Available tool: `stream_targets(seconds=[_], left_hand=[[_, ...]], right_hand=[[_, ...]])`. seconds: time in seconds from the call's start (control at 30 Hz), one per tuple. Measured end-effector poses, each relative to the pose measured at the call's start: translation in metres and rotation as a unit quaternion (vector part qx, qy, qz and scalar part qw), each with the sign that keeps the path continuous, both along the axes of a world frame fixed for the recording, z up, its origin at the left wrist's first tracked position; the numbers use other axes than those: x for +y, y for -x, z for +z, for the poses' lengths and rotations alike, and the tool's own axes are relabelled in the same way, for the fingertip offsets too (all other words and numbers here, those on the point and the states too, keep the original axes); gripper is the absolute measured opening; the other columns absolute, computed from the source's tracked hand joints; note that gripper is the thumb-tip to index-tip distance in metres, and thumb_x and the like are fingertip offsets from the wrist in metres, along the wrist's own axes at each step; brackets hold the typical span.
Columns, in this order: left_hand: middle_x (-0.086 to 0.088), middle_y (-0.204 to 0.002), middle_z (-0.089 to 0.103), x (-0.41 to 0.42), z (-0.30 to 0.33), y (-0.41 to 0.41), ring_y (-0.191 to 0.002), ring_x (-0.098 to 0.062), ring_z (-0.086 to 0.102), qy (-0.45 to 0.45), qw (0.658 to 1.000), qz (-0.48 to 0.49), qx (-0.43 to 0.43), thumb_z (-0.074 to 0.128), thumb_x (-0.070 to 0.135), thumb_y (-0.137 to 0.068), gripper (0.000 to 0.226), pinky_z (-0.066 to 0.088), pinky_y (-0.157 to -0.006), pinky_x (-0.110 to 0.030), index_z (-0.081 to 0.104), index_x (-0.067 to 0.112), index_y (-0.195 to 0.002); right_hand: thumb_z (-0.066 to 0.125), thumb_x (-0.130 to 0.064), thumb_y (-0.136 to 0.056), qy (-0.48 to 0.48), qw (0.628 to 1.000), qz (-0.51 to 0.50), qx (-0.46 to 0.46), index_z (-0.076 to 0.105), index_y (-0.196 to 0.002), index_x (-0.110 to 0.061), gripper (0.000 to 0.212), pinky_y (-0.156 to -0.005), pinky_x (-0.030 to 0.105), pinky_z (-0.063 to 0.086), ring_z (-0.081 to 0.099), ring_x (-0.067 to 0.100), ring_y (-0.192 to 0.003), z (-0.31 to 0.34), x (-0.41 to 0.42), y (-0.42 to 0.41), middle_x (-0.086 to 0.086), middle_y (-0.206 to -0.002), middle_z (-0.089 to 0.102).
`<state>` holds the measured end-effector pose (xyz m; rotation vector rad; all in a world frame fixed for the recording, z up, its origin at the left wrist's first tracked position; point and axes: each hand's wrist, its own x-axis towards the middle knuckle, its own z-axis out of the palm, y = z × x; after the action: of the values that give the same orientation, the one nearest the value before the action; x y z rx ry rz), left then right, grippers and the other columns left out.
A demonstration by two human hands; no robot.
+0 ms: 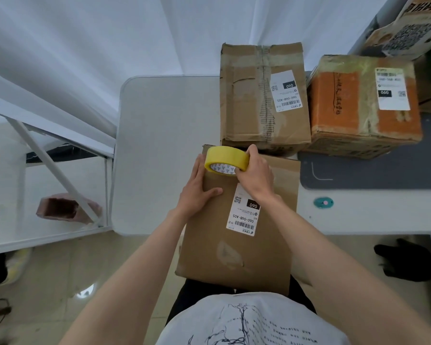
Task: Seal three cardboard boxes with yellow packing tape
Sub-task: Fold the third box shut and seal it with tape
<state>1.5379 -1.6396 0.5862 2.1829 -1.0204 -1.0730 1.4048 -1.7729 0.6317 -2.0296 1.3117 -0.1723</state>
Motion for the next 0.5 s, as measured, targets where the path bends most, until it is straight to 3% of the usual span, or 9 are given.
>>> stream_targets(seconds=[0.27, 0.4, 0.5], left_hand=[[0.022, -0.167, -0.010, -0.001, -0.002, -0.001, -0.153, -0.007, 0.014, -0.002, 1.000, -0.011, -0.002, 0.075, 0.043, -0.089, 0.111, 0.031, -0.115, -0.040, -0.008, 0.035, -0.161], [0.025, -0.166, -0.015, -0.002, -0.004, -0.001, -0.153, -0.007, 0.015, -0.005, 1.000, -0.018, -0.007, 0.074, 0.044, -0.089, 0.111, 0.034, -0.112, -0.038, -0.011, 0.036, -0.160], [0.019, -0.165, -0.025, -0.002, -0.007, -0.003, -0.156, -0.013, 0.005, -0.020, 0.998, -0.048, -0.037, 0.069, 0.049, -0.091, 0.109, 0.028, -0.117, -0.041, -0.013, 0.034, -0.160]], right_hand=[[0.066, -0.004, -0.087, 0.066, 0.996, -0.011, -0.059, 0.047, -0.111, -0.013, 0.031, -0.059, 0.037, 0.045, 0.050, 0.022, -0.081, -0.001, -0.001, 0.022, 0.005, -0.107, 0.038], [0.062, -0.002, -0.090, 0.069, 0.996, 0.008, -0.053, 0.047, -0.112, -0.015, 0.029, -0.058, 0.034, 0.041, 0.051, 0.021, -0.079, -0.006, 0.004, 0.030, 0.002, -0.107, 0.044], [0.059, -0.008, -0.096, 0.064, 0.997, -0.001, -0.050, 0.046, -0.114, -0.018, 0.024, -0.063, 0.038, 0.047, 0.054, 0.021, -0.083, -0.009, 0.004, 0.035, 0.000, -0.105, 0.051]])
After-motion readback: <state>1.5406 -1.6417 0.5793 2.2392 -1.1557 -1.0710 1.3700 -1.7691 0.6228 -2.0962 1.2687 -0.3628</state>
